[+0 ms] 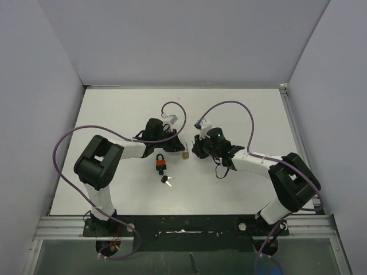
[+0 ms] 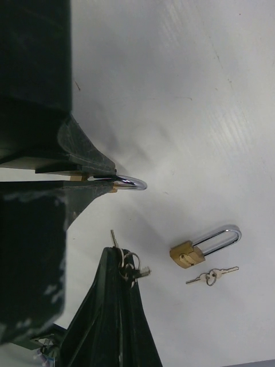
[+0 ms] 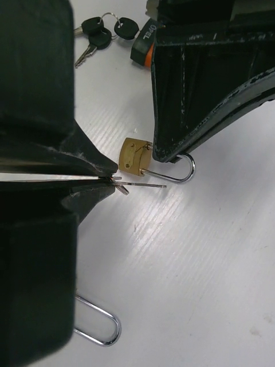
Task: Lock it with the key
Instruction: Place the lock at the center of the board.
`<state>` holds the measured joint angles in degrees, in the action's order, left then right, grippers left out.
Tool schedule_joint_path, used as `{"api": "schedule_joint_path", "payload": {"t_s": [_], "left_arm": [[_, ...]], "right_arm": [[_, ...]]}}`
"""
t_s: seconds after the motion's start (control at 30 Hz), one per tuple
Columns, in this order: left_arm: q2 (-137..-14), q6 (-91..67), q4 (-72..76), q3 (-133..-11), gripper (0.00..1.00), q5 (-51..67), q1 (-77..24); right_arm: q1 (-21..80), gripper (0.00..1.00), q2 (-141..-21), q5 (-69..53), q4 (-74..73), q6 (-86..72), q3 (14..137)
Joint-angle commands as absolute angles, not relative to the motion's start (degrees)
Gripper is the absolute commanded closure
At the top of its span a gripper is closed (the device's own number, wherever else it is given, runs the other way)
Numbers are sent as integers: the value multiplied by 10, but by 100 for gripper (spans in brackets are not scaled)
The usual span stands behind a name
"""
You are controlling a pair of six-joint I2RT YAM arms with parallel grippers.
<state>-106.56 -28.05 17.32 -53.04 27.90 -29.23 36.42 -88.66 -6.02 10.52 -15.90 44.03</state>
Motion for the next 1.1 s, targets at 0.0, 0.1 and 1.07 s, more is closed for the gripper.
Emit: {"api": "schedule_joint_path", "payload": {"t_s": [0.0, 0.1, 1.07], "left_arm": [[-1067, -269, 188, -540, 100, 282, -292], [-1073, -271, 189, -540, 99, 279, -292], [-1025, -267, 202, -538, 67, 238, -288]], "right_arm": [[362, 100, -908, -59, 143, -174, 469], [362, 100, -930, -52, 142, -181, 470], [361, 71, -873, -15, 126, -160, 459]]}}
